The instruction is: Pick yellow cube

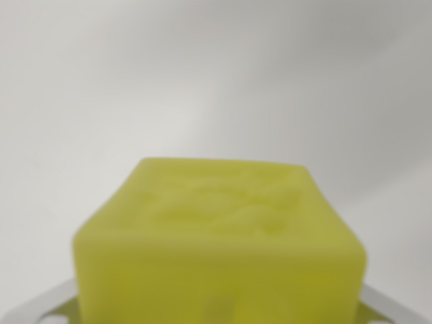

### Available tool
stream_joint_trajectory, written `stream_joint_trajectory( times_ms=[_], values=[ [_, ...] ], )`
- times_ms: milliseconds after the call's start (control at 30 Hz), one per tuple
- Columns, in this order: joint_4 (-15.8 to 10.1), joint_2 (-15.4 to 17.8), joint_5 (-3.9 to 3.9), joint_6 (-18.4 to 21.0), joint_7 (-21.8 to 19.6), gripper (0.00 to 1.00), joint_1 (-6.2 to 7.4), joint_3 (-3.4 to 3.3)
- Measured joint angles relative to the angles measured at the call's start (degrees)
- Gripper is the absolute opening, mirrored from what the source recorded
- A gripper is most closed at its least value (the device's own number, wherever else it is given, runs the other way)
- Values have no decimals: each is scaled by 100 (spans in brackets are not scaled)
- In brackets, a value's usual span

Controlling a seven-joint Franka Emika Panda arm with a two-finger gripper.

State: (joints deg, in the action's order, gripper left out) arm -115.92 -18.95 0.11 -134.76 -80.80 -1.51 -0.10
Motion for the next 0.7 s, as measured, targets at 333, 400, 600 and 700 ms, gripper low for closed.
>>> stream_joint_trajectory(
  times_ms=[333, 400, 600, 700],
  values=[
    [82, 229, -1, 310, 0, 0, 0, 0],
    [102, 270, -1, 371, 0, 0, 0, 0],
    [168, 393, -1, 559, -1, 0, 0, 0],
    [203, 451, -1, 656, -1, 0, 0, 0]
  ],
)
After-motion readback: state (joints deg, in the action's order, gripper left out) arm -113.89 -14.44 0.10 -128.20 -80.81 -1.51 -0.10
